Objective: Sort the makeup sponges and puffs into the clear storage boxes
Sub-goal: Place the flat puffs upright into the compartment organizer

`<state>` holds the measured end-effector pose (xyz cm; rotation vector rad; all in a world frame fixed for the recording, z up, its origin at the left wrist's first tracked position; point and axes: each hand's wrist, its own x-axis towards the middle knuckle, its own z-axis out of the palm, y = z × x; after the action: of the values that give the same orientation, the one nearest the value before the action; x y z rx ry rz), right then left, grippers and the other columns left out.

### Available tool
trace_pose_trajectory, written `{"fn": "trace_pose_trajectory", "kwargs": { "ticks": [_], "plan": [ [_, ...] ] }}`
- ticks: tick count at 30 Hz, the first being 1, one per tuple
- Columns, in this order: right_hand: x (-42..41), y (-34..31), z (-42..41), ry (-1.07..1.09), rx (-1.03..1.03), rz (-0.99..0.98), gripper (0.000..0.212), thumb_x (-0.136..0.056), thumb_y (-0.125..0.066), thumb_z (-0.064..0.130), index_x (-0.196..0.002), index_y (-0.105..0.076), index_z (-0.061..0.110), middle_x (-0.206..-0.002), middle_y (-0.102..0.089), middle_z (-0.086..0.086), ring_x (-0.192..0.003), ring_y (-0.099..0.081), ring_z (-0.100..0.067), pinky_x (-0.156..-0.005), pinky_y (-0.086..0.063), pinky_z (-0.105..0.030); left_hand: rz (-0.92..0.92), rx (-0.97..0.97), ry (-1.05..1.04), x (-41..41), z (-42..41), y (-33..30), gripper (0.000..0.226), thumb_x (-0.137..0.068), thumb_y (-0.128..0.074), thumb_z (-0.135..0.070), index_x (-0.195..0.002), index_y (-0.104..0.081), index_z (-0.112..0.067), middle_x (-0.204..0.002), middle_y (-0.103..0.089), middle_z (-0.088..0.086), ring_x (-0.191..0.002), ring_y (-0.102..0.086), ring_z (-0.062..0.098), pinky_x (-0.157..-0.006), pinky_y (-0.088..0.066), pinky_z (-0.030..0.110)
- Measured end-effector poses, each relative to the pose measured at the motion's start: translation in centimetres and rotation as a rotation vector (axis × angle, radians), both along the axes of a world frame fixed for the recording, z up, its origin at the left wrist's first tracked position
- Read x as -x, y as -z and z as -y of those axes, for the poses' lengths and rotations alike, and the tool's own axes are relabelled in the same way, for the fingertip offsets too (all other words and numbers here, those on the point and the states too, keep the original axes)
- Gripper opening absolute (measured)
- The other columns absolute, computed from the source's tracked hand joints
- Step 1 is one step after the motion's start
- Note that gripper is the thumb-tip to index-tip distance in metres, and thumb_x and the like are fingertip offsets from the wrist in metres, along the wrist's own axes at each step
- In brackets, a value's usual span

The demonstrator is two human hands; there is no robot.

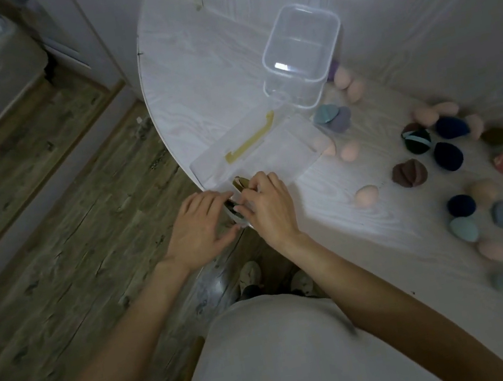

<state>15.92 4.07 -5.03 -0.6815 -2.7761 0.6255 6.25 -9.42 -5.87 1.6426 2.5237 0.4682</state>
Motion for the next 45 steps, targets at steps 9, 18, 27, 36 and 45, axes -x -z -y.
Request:
{"fn": "trace_pose_trajectory", "kwargs": {
  "ticks": [9, 18, 27, 36, 45],
  "plan": [
    [-2.0, -1.5, -3.1, -0.066, 0.161, -0.082, 0.013, -0.086, -0.066, 0.018, -0.092, -0.073, 0.010, -0.097, -0.058, -0.006, -0.093, -0.050, -0.021, -0.076, -0.046, -0.031, -0.047, 0.073, -0.042, -0.6, -0.5, -0.6, 0.045, -0.092, -0.035, -0.039, -0.118, -0.061, -0.012, -0.112, -0.064, 0.005, -0.109, -0.054, 0.024, -0.098, -0.030, 0.034],
    [-8.3, -3.1, -14.9, 0.227, 0.118, -0.066, 0.017, -0.088, -0.057, 0.014, -0.099, -0.070, 0.013, -0.101, -0.060, -0.006, -0.098, -0.053, -0.026, -0.084, -0.034, -0.020, -0.032, -0.275, 0.017, -2.4, -10.3, -5.4, 0.028, -0.086, -0.054, -0.015, -0.112, -0.064, -0.011, -0.105, -0.065, 0.006, -0.095, -0.058, 0.023, -0.080, -0.046, 0.030],
    [-4.5, -3.2, -29.5, 0.103, 0.088, -0.002, 0.023, -0.089, -0.056, 0.008, -0.111, -0.062, 0.006, -0.114, -0.062, -0.012, -0.105, -0.055, -0.028, -0.090, -0.039, -0.029, 0.166, 0.133, 0.009, -2.7, -28.1, -3.2, 0.036, -0.088, -0.049, -0.018, -0.122, -0.056, -0.009, -0.115, -0.059, 0.016, -0.099, -0.056, 0.036, -0.070, -0.044, 0.040],
    [4.2, 2.3, -35.7, -0.128, 0.033, 0.220, 0.039, -0.093, -0.047, 0.014, -0.130, -0.050, 0.002, -0.139, -0.048, -0.015, -0.128, -0.043, -0.029, -0.107, -0.030, -0.034, 0.110, 0.324, -0.112, -3.5, -33.1, 0.0, 0.046, -0.097, -0.039, -0.012, -0.141, -0.030, -0.004, -0.132, -0.046, 0.018, -0.114, -0.047, 0.036, -0.081, -0.044, 0.044],
    [0.4, 2.7, -37.5, -0.074, -0.215, 0.227, 0.027, -0.089, -0.051, 0.014, -0.113, -0.060, 0.008, -0.112, -0.061, -0.015, -0.110, -0.050, -0.032, -0.092, -0.037, -0.040, 0.081, 0.211, -0.064, -3.4, -32.6, 0.4, 0.026, -0.083, -0.058, -0.002, -0.109, -0.059, -0.003, -0.102, -0.061, 0.016, -0.084, -0.061, 0.036, -0.058, -0.045, 0.039]
  ]
}}
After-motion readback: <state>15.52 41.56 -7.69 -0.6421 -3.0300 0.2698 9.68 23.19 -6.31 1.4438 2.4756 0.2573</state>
